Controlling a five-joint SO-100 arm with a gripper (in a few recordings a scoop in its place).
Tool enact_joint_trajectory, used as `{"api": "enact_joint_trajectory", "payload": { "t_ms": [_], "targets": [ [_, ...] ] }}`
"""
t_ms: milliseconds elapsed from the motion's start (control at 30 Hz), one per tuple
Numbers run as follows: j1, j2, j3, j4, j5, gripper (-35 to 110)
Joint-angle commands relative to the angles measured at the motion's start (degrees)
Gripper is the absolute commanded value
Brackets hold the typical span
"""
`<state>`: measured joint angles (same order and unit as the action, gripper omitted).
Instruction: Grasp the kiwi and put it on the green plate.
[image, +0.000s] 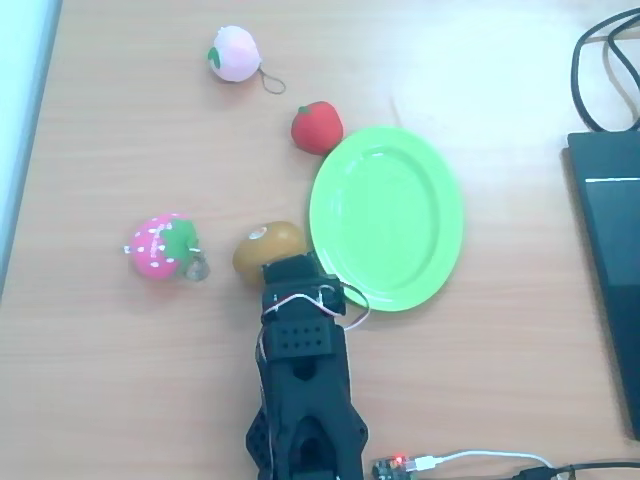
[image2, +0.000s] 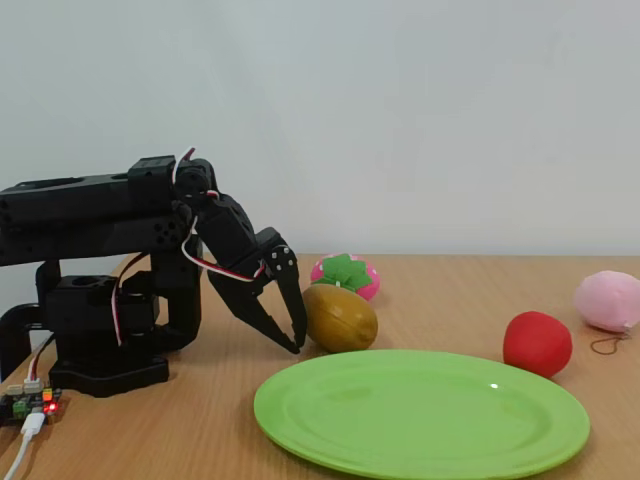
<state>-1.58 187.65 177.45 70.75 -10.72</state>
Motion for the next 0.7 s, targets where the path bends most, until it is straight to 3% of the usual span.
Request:
{"api": "enact_joint_trajectory", "payload": {
  "t_ms": [0, 667],
  "targets": [
    [-0.9, 1.2, 0.4, 0.4, -0.8, -8],
    [-2.2, 1.2, 0.5, 0.4, -1.9, -4]
  ]
}}
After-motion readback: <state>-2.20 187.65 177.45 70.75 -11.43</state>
